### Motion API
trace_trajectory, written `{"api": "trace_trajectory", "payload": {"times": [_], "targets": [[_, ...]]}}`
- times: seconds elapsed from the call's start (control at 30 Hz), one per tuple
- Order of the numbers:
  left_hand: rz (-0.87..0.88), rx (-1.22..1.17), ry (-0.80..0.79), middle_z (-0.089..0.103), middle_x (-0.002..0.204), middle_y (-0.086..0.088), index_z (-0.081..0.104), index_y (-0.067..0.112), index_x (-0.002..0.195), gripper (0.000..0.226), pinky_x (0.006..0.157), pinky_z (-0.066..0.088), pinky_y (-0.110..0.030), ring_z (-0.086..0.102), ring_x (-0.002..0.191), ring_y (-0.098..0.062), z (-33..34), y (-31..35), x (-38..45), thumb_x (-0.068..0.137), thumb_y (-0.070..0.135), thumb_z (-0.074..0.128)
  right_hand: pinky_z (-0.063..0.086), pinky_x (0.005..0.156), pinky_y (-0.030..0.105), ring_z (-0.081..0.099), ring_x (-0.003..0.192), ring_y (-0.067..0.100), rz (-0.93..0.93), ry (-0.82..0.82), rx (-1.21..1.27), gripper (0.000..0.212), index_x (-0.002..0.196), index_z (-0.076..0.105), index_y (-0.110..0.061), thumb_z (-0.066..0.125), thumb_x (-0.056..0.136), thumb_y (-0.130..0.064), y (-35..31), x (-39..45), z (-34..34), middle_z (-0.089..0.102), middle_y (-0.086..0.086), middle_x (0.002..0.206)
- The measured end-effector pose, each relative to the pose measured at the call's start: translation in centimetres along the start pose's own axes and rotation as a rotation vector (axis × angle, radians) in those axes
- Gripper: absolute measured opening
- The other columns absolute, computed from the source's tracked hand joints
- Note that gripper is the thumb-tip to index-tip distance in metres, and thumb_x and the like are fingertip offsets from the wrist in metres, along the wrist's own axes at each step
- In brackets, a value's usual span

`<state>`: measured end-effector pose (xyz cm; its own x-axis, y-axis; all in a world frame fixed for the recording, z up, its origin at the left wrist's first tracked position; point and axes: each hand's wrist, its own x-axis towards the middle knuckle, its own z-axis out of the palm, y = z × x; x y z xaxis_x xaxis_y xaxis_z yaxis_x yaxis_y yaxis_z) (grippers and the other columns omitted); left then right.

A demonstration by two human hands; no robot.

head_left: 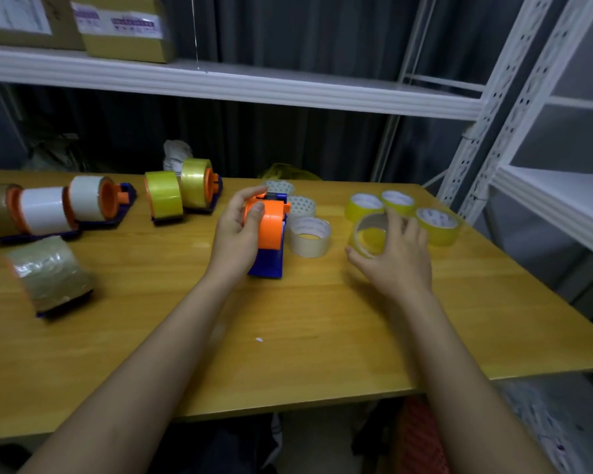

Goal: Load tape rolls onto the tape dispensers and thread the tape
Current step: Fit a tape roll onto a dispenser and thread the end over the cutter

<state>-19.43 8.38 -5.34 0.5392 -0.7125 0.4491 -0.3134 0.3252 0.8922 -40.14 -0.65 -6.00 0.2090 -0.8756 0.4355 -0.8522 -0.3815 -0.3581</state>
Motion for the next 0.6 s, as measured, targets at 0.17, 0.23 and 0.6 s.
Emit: {"api": "trace_trajectory", "payload": {"times": [0.17, 0.23, 0.6], "targets": [[-0.001, -0.013, 0.031, 0.057, 0.097, 0.015, 0.054, 0.025, 0.117, 0.023, 0.060, 0.046, -0.010, 0.057, 0.069, 0.011, -1.5, 0.2, -0.1, 0.101, 0.014, 0.043, 0.028, 0.096, 0.021, 0.033, 0.132, 0.014, -0.104, -0.019, 0.537, 0.085, 0.149, 0.025, -0.033, 0.068, 0.079, -0.055, -5.5, -0.2, 0.8, 0.036, 0.001, 0.140], [-0.007, -0.013, 0.041, 0.058, 0.098, 0.013, 0.054, 0.023, 0.119, 0.023, 0.059, 0.046, -0.011, 0.058, 0.068, 0.010, -2.5, -0.1, 0.0, 0.101, 0.014, 0.043, 0.033, 0.102, 0.023, 0.035, 0.132, 0.009, -0.064, -0.108, 0.798, 0.077, 0.146, 0.032, -0.033, 0.068, 0.081, -0.052, -7.9, 0.1, 2.4, 0.037, -0.003, 0.140], [-0.040, -0.025, 0.089, 0.060, 0.102, 0.006, 0.057, 0.023, 0.116, 0.022, 0.064, 0.045, -0.013, 0.058, 0.076, 0.007, -6.6, -3.4, 1.2, 0.101, 0.014, 0.043, 0.034, 0.104, 0.023, 0.035, 0.135, 0.009, 0.026, -0.468, 1.169, 0.076, 0.148, 0.026, -0.032, 0.049, 0.083, -0.063, -15.0, 0.1, 9.3, 0.031, -0.005, 0.152]]}}
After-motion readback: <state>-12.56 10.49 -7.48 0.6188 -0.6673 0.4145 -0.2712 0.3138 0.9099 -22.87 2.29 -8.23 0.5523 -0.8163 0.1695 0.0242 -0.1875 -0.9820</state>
